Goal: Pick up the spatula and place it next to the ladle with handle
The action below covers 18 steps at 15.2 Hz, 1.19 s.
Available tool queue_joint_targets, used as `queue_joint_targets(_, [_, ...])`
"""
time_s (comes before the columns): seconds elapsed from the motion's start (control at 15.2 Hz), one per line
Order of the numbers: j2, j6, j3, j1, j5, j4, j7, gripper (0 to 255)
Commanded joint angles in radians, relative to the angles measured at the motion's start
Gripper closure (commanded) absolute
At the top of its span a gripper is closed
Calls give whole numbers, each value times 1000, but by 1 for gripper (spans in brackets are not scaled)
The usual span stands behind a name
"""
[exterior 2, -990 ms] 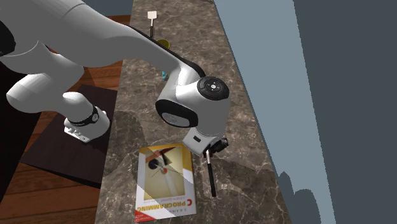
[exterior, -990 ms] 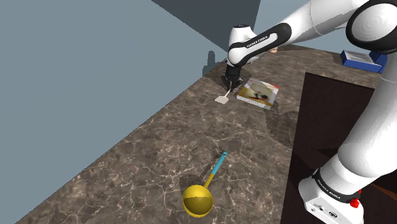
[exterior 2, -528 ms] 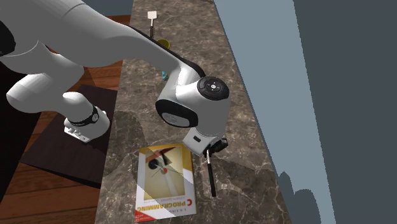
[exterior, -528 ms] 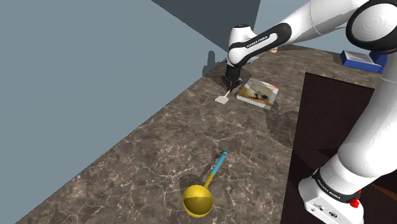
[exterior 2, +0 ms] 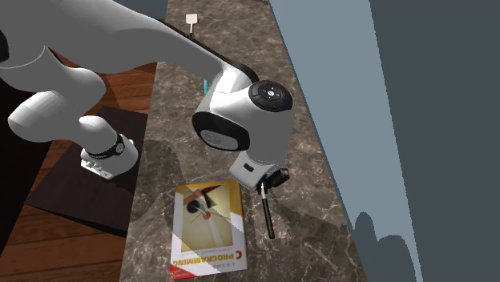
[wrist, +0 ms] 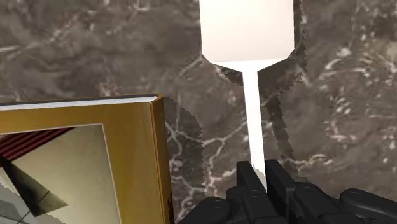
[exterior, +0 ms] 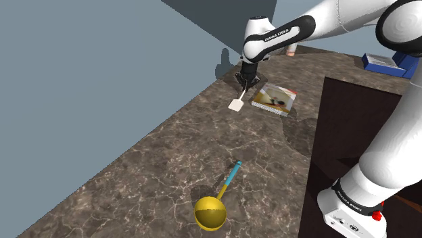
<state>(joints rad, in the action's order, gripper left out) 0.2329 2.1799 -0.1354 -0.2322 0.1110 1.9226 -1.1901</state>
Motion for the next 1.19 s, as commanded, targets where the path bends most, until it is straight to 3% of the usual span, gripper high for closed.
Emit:
queue_joint_targets(0.0, [-15, -25, -1, 0, -4, -9, 3, 255])
queue_joint_targets(0.99, [-77, -204, -5, -1, -22, -129, 23, 255])
queue_joint_targets(1.12, [-99, -200, -23, 22, -21, -100, -20, 255])
